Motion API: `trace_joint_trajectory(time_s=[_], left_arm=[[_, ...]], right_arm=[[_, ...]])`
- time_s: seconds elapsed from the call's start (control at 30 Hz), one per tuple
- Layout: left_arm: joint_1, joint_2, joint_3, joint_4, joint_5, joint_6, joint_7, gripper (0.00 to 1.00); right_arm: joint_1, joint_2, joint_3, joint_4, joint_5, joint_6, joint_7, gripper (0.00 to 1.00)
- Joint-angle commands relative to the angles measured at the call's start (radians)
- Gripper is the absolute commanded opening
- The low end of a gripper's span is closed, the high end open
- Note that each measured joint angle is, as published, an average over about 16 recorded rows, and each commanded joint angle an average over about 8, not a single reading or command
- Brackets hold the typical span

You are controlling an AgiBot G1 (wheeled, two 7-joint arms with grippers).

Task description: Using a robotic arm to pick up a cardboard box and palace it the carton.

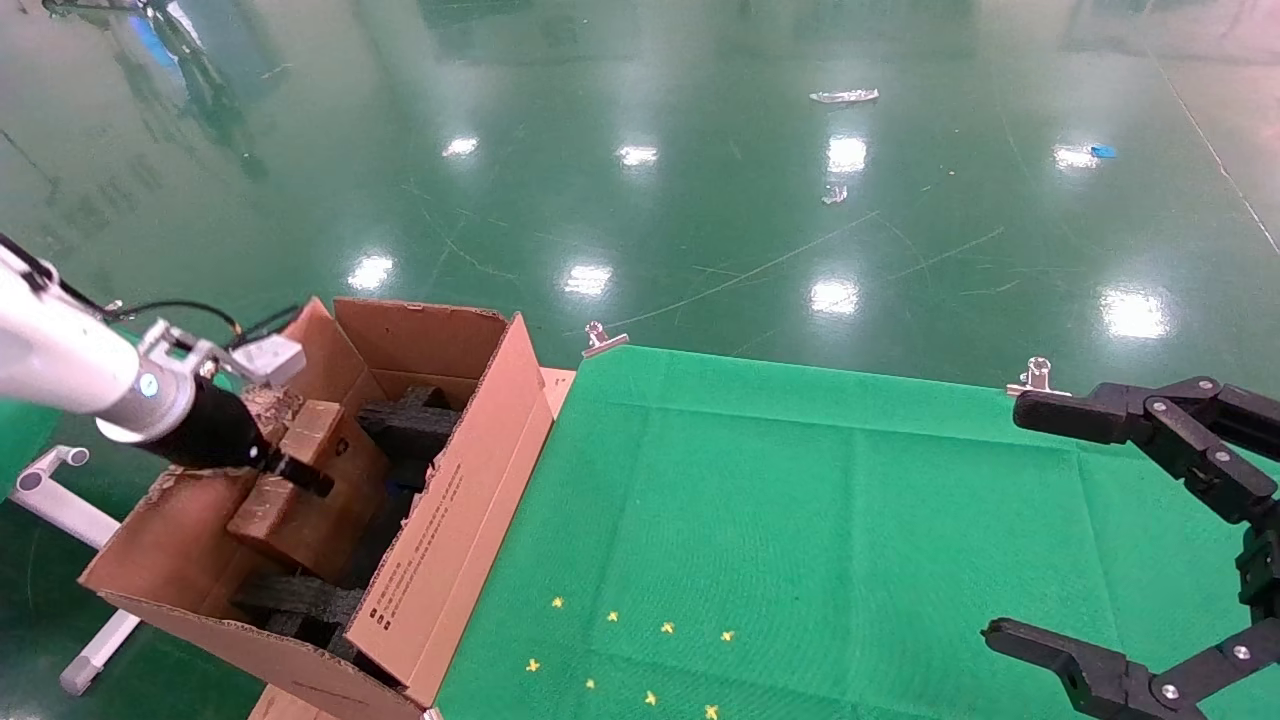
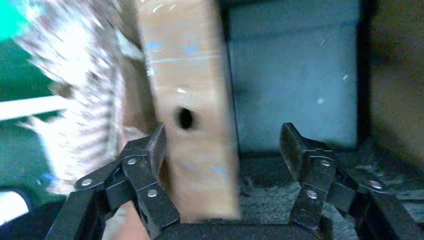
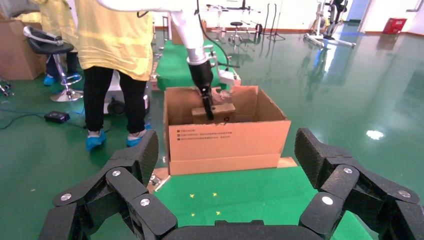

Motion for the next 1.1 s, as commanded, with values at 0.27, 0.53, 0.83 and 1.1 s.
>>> trace_joint_trajectory(time_s=[0.27,0.53,0.83,1.1], left_arm=[[-0.174,-0.017,-0.016,-0.025,-0.020,0.053,0.067,1.00],[-0.321,-0.054,-0.043,-0.088,-0.049,0.059,0.184,1.00],[-0.276,-0.084,-0.161,-0.197,-0.100,0.078,0.227,1.00],[-0.125,-0.113,-0.340,-0.351,-0.163,0.120,0.266,1.00]], right_arm=[[0.000,0.000,0.000,0.000,0.000,0.000,0.000,1.00],[0.000,0.000,-0.001,0.000,0.001,0.000,0.000,1.00],[0.000,0.000,-0.001,-0.001,0.001,0.000,-0.001,1.00],[0.001,0.000,-0.002,-0.001,0.001,0.000,-0.001,1.00]])
